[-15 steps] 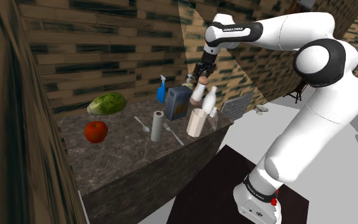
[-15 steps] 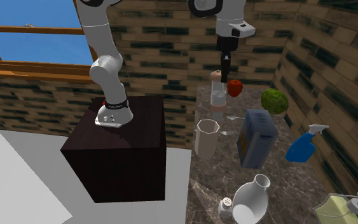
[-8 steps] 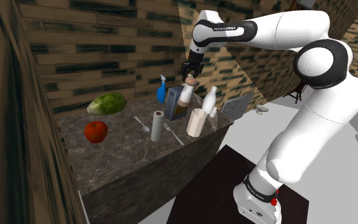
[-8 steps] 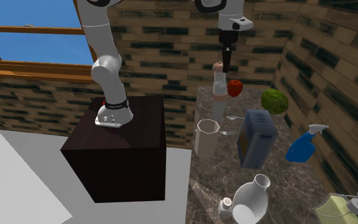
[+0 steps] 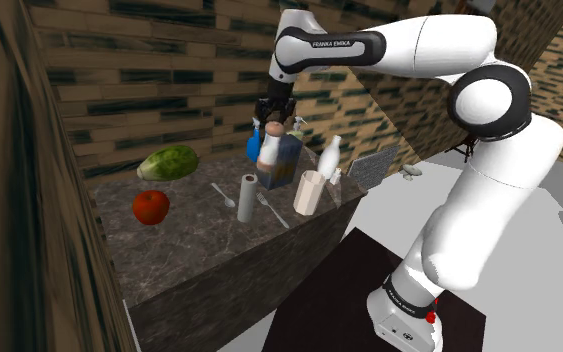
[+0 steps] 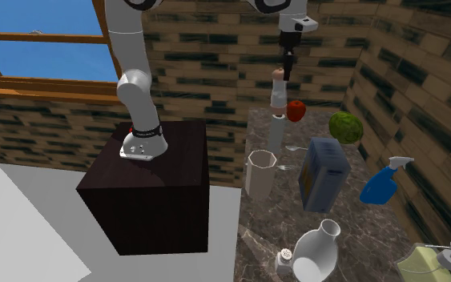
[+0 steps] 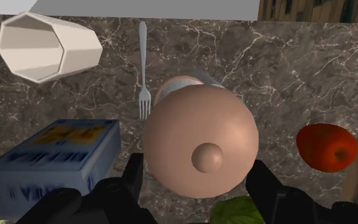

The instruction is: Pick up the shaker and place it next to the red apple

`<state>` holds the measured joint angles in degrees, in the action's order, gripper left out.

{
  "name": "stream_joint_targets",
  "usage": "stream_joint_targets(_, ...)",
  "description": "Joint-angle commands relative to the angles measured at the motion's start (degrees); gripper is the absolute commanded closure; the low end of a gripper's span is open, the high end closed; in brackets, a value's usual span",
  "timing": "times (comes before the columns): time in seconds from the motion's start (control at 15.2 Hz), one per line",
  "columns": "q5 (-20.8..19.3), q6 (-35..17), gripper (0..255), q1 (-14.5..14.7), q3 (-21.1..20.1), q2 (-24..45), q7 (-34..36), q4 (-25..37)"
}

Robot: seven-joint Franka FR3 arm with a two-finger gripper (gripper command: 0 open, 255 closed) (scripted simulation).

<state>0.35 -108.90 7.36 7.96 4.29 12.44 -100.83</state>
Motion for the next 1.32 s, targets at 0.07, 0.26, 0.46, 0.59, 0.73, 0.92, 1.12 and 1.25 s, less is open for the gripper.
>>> stream_joint_targets(0.07, -0.23, 0.32, 255, 2.02, -1.72, 1.44, 3.87, 1.76)
stream_joint_targets(0.26, -0.39, 1.24, 255, 3.95, -3.22, 4.21, 7.38, 5.41)
stream_joint_targets(0.46, -0.63, 2.45, 255, 5.89, -4.59, 7.47, 10.76, 9.84)
stream_joint_targets(0.59, -0.83, 3.46, 255, 7.20, -5.41, 9.93, 12.94, 13.28)
stream_joint_targets(0.73, -1.07, 4.66, 255, 8.53, -6.15, 12.66, 15.05, 17.17)
stream_joint_targets(0.92, -1.47, 6.94, 255, 10.57, -7.11, 17.33, 18.06, 24.06)
stream_joint_targets(1.12, -1.92, 10.00, 255, 12.66, -7.88, 22.95, 20.87, 32.67)
stream_joint_targets(1.25, -2.21, 12.76, 255, 14.12, -8.26, 27.55, 22.59, 39.97)
